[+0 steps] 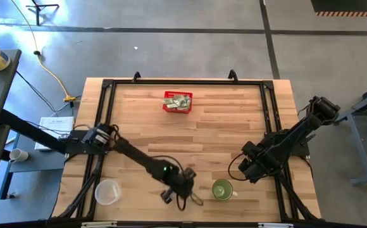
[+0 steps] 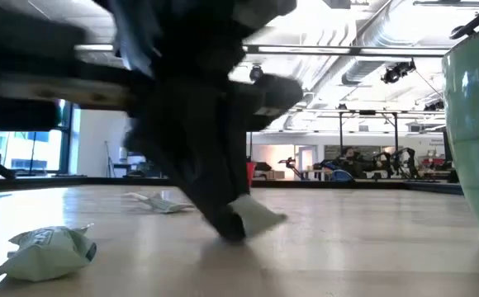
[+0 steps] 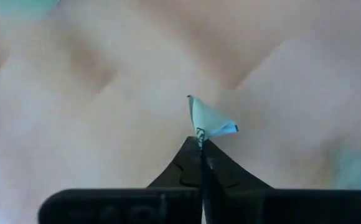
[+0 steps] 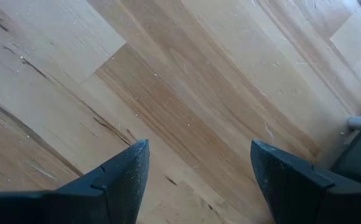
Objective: Pick and place items into bin
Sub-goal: Put the bottom light green stevia packet into the red bin, then put the top light green stevia packet into the red bin
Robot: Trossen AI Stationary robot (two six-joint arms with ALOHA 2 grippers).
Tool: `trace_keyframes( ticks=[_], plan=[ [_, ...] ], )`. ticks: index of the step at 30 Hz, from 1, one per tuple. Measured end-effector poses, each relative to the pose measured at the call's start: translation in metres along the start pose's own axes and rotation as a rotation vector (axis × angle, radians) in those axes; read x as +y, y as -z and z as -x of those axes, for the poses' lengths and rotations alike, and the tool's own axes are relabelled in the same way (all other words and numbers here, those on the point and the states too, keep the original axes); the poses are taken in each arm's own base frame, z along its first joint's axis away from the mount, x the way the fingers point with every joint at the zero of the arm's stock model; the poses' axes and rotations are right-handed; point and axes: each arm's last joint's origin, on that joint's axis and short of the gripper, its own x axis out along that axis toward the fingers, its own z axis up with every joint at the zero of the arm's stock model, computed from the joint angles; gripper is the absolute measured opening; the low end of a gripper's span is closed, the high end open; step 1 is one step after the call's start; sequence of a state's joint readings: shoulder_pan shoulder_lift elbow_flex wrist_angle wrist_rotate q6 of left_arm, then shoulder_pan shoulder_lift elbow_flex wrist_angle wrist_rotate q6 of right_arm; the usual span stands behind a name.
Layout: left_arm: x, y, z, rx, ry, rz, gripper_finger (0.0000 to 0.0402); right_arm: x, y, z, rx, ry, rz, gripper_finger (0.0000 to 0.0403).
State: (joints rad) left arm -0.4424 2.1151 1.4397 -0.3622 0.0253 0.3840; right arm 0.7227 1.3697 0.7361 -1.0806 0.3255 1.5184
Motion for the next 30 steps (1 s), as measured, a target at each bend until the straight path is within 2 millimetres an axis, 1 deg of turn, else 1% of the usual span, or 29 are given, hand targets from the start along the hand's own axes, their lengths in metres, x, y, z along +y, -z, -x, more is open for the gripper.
trace_keyframes(
  ticks=[2,4,6,8,11,13,14,16,19,22,25,28,30],
  plan=[
    [0.01,0.008,0.015,0.08,-0.053,0.052,0.0036,-0.001,0.0,0.0,0.0,0.006,0.002,0.027],
    [0.023,0.014,0.037,0.141,-0.099,0.089,0.0046,-0.001,0.0,0.0,0.0,0.013,0.004,0.027],
    [0.039,0.023,0.065,0.215,-0.162,0.128,0.0044,-0.002,0.0,0.0,0.0,0.017,0.004,0.027],
    [0.06,0.041,0.088,0.301,-0.205,0.17,0.0032,-0.002,0.0,0.0,-0.005,0.018,0.001,0.027],
    [0.106,0.075,0.12,0.36,-0.305,0.287,0.0023,-0.002,-0.002,-0.001,-0.005,0.022,-0.013,0.027],
    [0.138,0.099,0.141,0.347,-0.368,0.397,0.0023,-0.002,-0.004,-0.001,-0.004,0.025,-0.026,0.027],
    [0.151,0.113,0.147,0.344,-0.387,0.457,0.0027,-0.002,-0.005,-0.002,-0.004,0.027,-0.031,0.027],
    [0.174,0.142,0.157,0.355,-0.403,0.565,0.0051,-0.002,-0.007,-0.002,-0.005,0.028,-0.043,0.027],
    [0.2,0.18,0.168,0.327,-0.402,0.684,0.0108,-0.001,-0.01,-0.003,-0.007,0.019,-0.061,0.027],
    [0.217,0.208,0.179,0.304,-0.427,0.764,0.0155,0.001,-0.012,-0.004,-0.007,-0.004,-0.086,0.027],
    [0.23,0.224,0.188,0.261,-0.494,0.83,0.0182,0.003,-0.012,-0.004,-0.006,-0.02,-0.096,0.027],
    [0.231,0.231,0.193,0.236,-0.497,0.942,0.0196,0.003,-0.012,-0.004,-0.002,-0.028,-0.101,0.027],
    [0.223,0.226,0.194,0.193,-0.397,1.025,0.0199,0.003,-0.012,-0.004,0.001,-0.028,-0.103,0.027]
  ],
)
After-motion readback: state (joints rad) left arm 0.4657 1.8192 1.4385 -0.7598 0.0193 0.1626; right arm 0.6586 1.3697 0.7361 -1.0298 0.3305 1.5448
